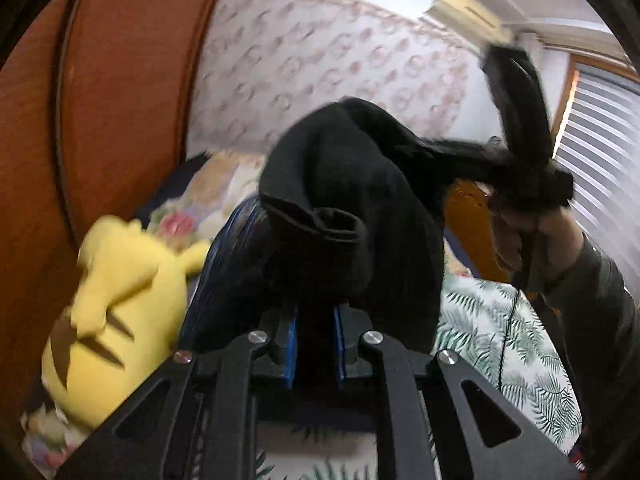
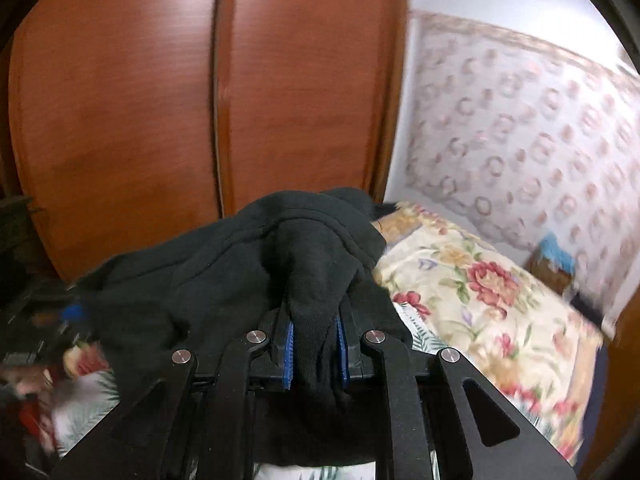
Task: Fold small clothes
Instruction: 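Carry the folded black T-shirt with both tools onto the navy stack and release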
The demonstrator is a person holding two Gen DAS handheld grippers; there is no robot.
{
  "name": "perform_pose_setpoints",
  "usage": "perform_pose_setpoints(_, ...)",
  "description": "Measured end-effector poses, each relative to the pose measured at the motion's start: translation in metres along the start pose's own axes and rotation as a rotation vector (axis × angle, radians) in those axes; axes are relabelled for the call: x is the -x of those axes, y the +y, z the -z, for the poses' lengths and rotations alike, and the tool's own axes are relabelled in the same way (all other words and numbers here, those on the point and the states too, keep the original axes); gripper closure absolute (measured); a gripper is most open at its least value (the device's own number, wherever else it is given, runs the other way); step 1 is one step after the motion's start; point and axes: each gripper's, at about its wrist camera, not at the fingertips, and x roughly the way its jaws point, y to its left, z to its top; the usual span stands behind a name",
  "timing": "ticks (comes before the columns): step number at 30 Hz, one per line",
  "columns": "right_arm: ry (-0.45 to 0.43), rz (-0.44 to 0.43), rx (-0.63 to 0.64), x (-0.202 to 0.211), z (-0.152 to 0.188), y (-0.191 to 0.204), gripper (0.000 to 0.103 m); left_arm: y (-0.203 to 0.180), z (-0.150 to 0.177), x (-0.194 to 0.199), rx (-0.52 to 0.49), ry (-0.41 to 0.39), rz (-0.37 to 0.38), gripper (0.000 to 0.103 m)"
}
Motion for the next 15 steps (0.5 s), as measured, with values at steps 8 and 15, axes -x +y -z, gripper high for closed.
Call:
perform_pose_setpoints(8,0.015,0.07,-0.072,-0.044,-0.007,0.012,0.05,0.012,0.018,0.004,0.034,-0.019,-0.043,0.087)
perform_pose_setpoints(15,0.011,0.04,-0.105,-0.02,0.015,0.005,0.049,0.01,0.015,0.023,-0.011,-0.057,-0.094,0.082)
